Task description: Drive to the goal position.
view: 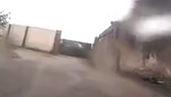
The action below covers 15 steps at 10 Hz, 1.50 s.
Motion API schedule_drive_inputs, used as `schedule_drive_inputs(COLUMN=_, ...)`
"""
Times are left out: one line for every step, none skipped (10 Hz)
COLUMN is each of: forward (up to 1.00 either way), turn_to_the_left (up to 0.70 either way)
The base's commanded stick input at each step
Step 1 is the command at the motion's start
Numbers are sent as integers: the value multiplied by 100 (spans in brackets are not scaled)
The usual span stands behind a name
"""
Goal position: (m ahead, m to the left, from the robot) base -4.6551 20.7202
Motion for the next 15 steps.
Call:
schedule_drive_inputs(forward=50, turn_to_the_left=2)
schedule_drive_inputs(forward=50, turn_to_the_left=2)
schedule_drive_inputs(forward=50, turn_to_the_left=2)
schedule_drive_inputs(forward=50, turn_to_the_left=2)
schedule_drive_inputs(forward=50, turn_to_the_left=2)
schedule_drive_inputs(forward=50, turn_to_the_left=2)
schedule_drive_inputs(forward=50, turn_to_the_left=2)
schedule_drive_inputs(forward=50, turn_to_the_left=2)
schedule_drive_inputs(forward=50, turn_to_the_left=2)
schedule_drive_inputs(forward=50, turn_to_the_left=2)
schedule_drive_inputs(forward=50, turn_to_the_left=2)
schedule_drive_inputs(forward=50, turn_to_the_left=2)
schedule_drive_inputs(forward=50, turn_to_the_left=2)
schedule_drive_inputs(forward=50, turn_to_the_left=2)
schedule_drive_inputs(forward=50, turn_to_the_left=25)
